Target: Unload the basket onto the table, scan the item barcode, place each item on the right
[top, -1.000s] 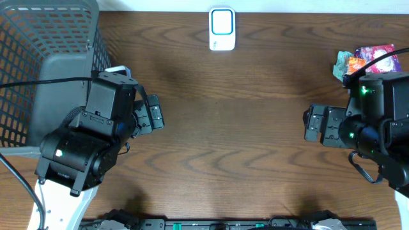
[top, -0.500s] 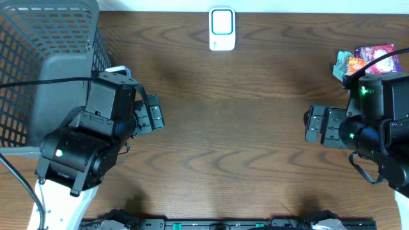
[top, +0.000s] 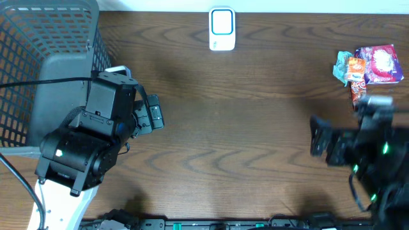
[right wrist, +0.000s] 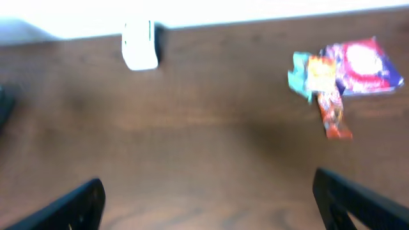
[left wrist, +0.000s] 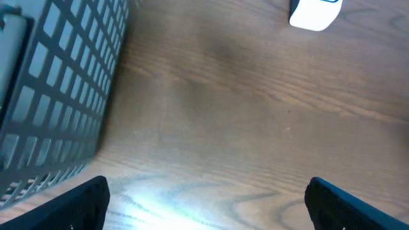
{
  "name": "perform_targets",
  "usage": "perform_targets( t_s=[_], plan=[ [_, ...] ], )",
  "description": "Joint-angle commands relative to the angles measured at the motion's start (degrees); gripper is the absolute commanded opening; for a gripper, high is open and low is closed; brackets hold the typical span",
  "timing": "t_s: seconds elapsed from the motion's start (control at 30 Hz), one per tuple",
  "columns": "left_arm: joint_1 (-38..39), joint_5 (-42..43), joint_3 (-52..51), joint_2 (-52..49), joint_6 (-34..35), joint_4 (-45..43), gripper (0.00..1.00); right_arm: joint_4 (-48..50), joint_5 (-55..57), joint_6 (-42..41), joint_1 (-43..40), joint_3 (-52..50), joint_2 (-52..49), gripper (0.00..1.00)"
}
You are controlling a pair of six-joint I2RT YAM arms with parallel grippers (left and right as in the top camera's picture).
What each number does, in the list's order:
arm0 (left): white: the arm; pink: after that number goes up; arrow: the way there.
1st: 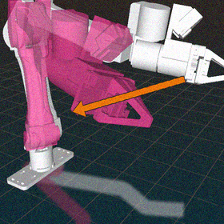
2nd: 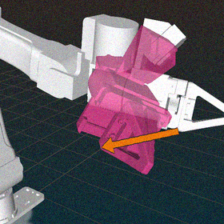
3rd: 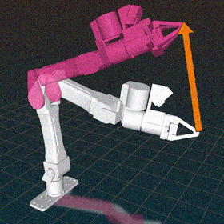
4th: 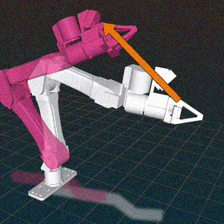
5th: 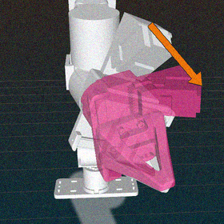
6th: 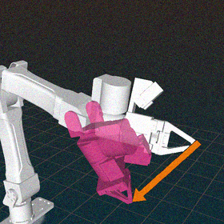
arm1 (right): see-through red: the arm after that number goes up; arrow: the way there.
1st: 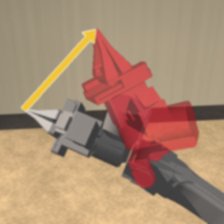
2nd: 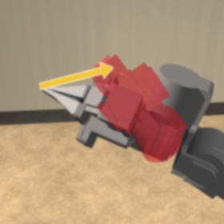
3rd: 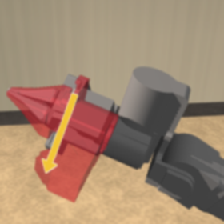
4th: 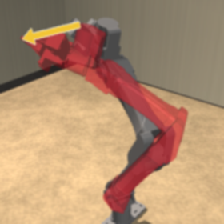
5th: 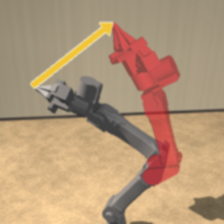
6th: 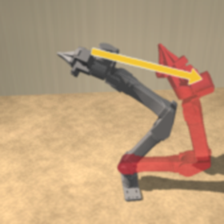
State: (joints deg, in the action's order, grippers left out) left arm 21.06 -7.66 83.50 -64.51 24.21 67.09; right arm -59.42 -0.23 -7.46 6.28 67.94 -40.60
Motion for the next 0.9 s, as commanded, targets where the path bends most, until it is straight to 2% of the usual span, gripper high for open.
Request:
perform_targets(
  t_s=[0.0,0.13,0.3,0.43,0.7,0.87],
  plan=[
    [-0.13,-0.28,0.20,0.11,0.11,0.17,0.98,6.14,-4.00,4.20,-1.33,-12.74,7.74,0.99],
    [-0.13,-0.28,0.20,0.11,0.11,0.17,0.98,17.66,-9.94,8.46,-1.81,-27.36,17.70,0.99],
    [-0.13,-0.28,0.20,0.11,0.11,0.17,0.98,30.03,-10.91,8.39,-1.81,-40.96,27.19,0.99],
    [-0.13,-0.28,0.20,0.11,0.11,0.17,0.98,38.40,-10.93,8.39,-1.97,-47.91,31.34,0.99],
    [-0.13,-0.28,0.20,0.11,0.11,0.17,0.98,53.53,-11.28,8.44,-2.56,-56.52,33.18,0.99],
    [-0.13,-0.28,0.20,0.11,0.11,0.17,0.98,60.13,-11.28,8.41,-2.56,-60.81,35.65,0.99]
  ],
)
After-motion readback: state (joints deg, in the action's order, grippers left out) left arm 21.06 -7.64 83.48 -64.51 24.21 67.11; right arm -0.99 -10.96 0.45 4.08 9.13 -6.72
